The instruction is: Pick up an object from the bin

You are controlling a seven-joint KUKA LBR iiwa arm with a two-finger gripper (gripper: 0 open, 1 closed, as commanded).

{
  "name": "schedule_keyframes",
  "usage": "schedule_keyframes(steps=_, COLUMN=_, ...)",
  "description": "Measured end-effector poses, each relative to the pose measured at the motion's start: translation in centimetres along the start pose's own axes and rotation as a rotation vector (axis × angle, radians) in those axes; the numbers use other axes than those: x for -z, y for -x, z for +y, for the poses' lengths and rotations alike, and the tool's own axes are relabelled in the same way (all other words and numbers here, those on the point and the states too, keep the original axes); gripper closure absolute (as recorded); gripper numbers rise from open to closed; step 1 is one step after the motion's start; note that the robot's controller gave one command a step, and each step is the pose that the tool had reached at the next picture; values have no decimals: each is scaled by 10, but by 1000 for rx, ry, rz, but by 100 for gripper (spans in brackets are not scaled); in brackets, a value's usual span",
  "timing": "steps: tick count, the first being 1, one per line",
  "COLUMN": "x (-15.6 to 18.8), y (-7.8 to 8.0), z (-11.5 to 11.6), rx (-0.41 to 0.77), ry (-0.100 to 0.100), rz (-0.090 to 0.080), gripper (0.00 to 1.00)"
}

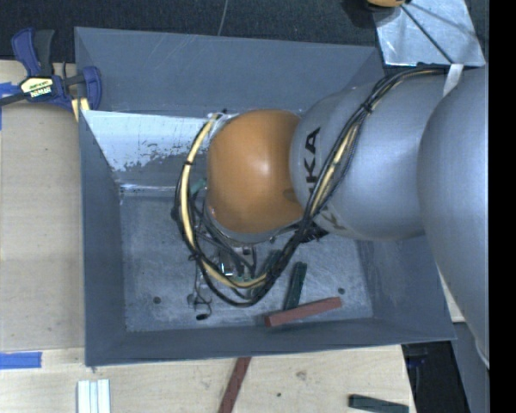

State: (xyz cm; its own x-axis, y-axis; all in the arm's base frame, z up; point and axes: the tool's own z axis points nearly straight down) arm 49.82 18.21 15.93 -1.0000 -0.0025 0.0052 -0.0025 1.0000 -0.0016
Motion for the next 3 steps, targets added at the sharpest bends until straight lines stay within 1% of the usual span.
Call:
schedule_keyframes(steps=1, x=4, y=2, z=0, rx=-3, ry=3, rz=-7, gripper=0)
schedule_keyframes(steps=2, x=-2, y=18, z=-17, rx=75, ry=5, rz=-8, gripper=0)
schedule_keyframes(steps=3, x=-44, y=29, z=-53, rx=337, ry=0, rz=-12, gripper=0)
